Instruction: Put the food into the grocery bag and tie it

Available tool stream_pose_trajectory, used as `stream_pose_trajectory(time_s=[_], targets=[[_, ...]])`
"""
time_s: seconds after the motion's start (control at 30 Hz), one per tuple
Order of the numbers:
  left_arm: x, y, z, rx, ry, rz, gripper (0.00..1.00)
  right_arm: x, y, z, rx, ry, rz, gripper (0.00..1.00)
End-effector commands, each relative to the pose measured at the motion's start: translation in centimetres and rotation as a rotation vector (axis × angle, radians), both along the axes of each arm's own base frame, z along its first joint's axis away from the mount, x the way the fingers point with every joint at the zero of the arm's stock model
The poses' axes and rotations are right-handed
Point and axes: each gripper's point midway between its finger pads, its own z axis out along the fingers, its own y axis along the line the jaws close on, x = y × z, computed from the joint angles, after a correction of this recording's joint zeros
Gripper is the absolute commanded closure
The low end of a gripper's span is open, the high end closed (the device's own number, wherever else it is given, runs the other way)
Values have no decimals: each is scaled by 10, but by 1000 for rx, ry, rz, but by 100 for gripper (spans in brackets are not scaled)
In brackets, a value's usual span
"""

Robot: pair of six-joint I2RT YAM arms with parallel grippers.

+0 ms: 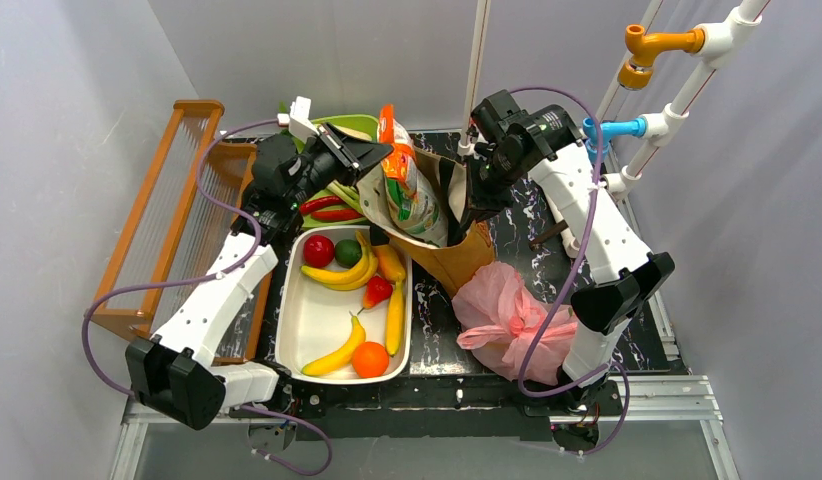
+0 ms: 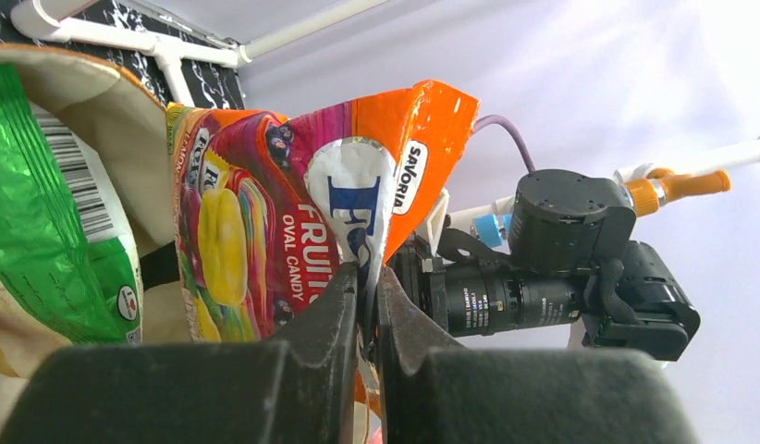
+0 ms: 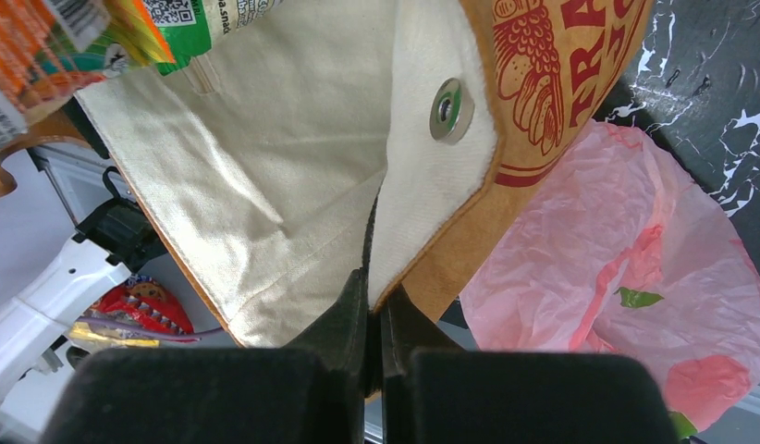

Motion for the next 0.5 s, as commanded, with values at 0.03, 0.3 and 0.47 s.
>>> stream_pose_trajectory(time_s=[0.03,0.3,0.47], targets=[[-9,-4,37,-165,-61,16,100,8,-2,12,31,-52,-31,99],[1,-24,6,-227,38,11,100,9,-2,13,46,-49,-38,99],[5,-42,-4,-211,68,-17,100,9,-4,13,45,-48,-40,99]])
